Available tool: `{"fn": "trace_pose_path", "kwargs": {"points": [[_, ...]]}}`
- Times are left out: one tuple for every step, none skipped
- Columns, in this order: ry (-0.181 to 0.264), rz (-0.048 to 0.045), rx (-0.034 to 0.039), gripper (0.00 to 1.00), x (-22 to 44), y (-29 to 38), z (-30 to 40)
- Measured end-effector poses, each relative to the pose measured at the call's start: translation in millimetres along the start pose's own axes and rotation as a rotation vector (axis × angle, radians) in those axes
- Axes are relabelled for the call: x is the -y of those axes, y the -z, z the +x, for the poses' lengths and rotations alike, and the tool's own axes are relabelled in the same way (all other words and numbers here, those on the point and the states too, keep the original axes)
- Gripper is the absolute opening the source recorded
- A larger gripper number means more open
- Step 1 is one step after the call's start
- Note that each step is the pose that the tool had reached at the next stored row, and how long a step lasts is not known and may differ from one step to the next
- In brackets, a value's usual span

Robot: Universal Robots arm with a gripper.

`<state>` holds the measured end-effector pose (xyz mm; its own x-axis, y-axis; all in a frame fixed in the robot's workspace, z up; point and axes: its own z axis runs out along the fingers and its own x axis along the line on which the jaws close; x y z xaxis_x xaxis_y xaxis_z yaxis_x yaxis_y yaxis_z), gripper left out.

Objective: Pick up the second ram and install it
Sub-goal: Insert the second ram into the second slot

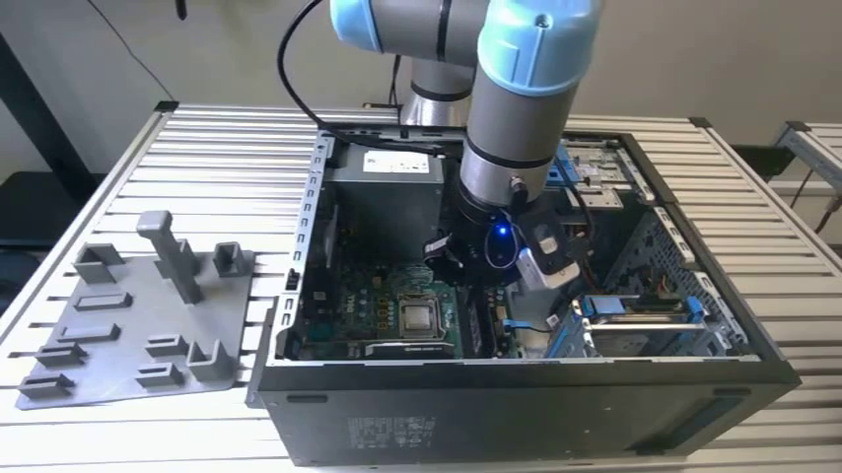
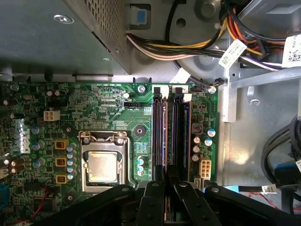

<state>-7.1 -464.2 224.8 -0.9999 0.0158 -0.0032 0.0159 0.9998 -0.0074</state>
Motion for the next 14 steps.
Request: {"fn": "trace_pose_path", "kwargs": {"points": [[-0.003,-0.0001,0.0000,0.14,0.0,-0.4,0.0],[-0.006,0.0001,-0.0001,0.14,0.0,-0.5,0.0],[-0.009,0.0003,-0.0001,0.14,0.0,-0.7,0.0],[-0.011,-0.0001,0.0000,0.14,0.0,-1.3,0.0],[-0.012,-0.0001,-0.0001,0.14,-0.1,-1.8,0.0],[-0.013,0.0001,-0.0001,0.14,0.0,-2.2,0.0],[-0.013,0.0002,-0.0001,0.14,0.0,-2.5,0.0],[-0.013,0.0000,-0.0001,0.14,-0.1,-3.2,0.0],[-0.013,0.0000,-0.0001,0.14,-0.1,-3.7,0.0],[-0.013,0.0003,-0.0002,0.14,0.0,-3.8,0.0],[-0.013,0.0002,-0.0001,0.14,-0.1,-4.4,0.0],[-0.013,0.0003,-0.0002,0.14,-0.1,-5.5,0.0],[-0.013,0.0002,-0.0002,0.14,-0.3,-6.1,0.0],[-0.013,0.0003,-0.0002,0.14,-0.3,-6.2,0.0]]}}
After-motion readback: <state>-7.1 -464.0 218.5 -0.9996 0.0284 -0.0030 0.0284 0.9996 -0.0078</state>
